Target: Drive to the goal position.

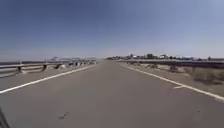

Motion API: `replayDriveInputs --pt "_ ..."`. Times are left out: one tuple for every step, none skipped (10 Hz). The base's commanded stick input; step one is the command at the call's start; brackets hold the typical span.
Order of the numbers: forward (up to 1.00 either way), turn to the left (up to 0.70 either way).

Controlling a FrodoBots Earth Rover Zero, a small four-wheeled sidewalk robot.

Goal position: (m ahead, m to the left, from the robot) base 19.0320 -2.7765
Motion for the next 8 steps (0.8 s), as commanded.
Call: replayDriveInputs --pt "1.0 0.0" --pt "1.0 0.0" --pt "1.0 0.0" --pt "1.0 0.0" --pt "1.0 0.0" --pt "1.0 0.1" --pt "1.0 0.22" --pt "1.0 0.21"
